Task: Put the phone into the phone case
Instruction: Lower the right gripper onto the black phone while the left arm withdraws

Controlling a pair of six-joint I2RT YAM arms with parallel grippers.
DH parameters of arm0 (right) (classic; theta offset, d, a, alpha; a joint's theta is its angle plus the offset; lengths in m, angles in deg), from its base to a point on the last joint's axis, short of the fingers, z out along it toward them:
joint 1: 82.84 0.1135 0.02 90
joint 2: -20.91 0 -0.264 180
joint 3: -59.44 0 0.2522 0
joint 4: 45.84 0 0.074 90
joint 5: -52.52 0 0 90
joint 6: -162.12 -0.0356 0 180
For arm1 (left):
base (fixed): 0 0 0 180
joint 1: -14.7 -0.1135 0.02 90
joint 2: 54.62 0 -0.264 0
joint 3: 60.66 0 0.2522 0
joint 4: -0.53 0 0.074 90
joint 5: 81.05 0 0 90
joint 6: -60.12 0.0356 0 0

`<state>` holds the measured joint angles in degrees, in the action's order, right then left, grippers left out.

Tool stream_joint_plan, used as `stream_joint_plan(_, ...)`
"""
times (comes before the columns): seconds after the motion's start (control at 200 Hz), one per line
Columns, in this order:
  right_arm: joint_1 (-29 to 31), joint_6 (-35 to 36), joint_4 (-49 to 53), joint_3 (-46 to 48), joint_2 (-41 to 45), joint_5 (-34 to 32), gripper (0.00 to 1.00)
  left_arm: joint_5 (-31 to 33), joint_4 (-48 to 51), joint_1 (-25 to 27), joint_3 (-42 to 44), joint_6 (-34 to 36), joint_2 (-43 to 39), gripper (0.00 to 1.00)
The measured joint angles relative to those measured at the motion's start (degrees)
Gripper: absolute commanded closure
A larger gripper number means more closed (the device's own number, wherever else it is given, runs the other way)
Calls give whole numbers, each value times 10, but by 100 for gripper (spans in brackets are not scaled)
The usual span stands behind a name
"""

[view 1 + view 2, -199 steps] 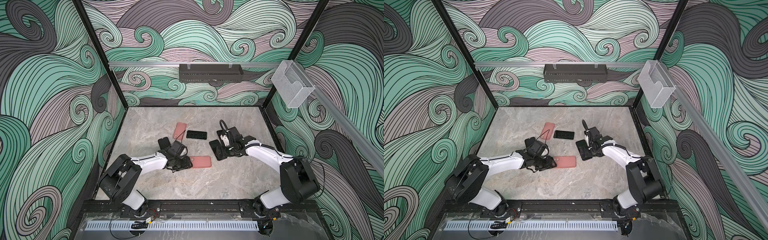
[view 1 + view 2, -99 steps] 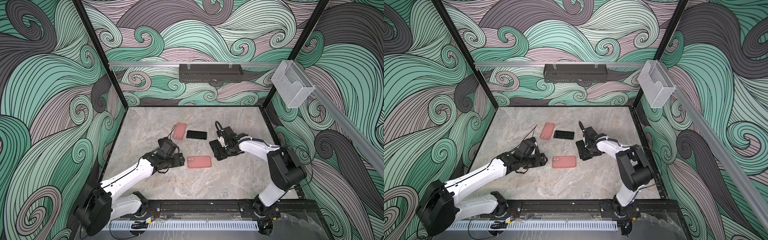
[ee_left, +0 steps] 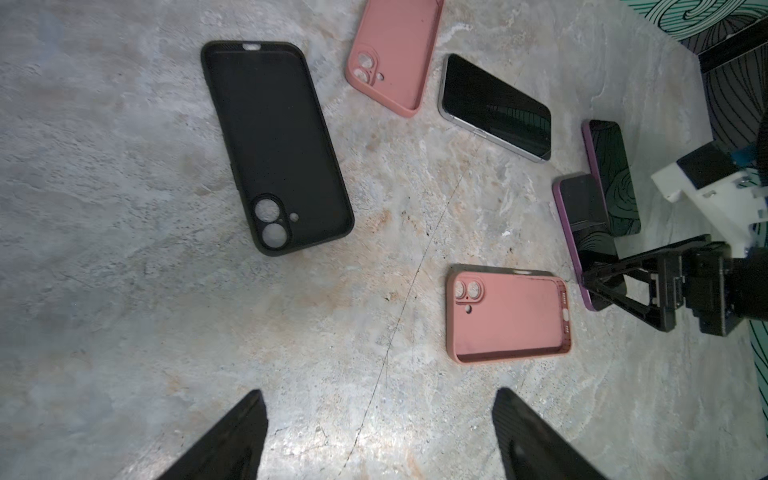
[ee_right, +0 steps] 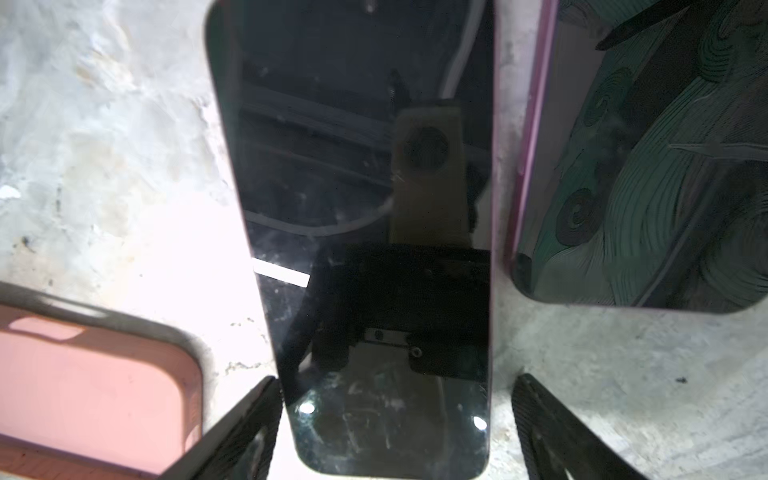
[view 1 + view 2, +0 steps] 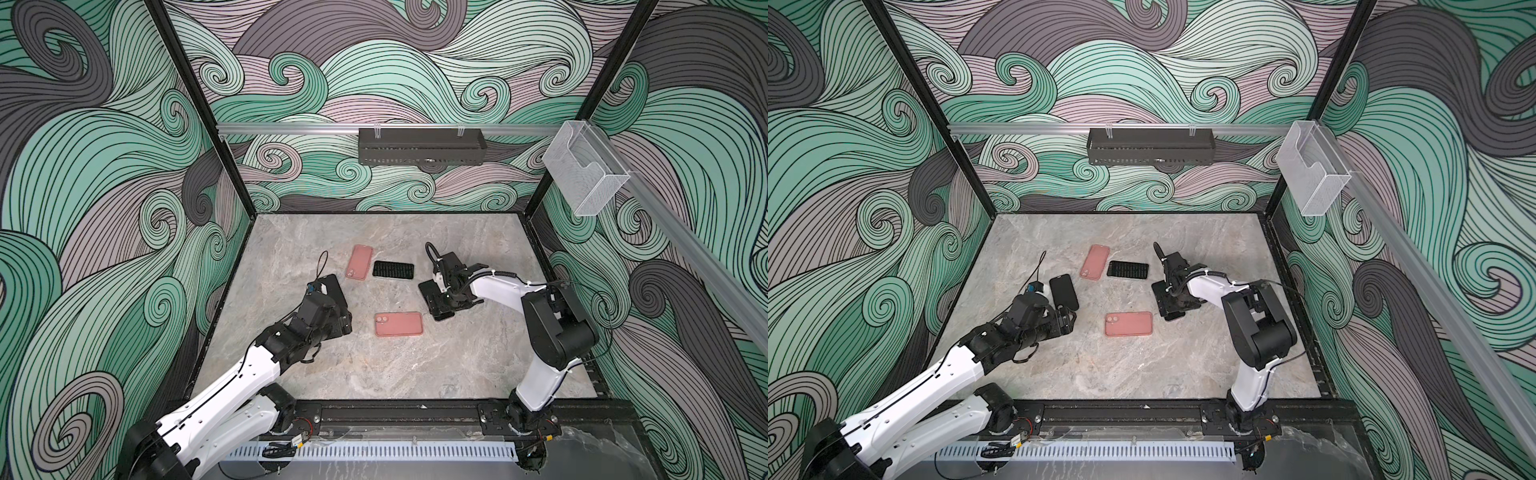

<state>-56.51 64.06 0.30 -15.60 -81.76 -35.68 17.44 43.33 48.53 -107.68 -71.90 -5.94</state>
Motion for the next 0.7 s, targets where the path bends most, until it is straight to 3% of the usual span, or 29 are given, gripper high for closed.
stream_joint_plan(0.701,31,-5,24,-36,-31,-41,27,11,44,-3,-7,11,26,13)
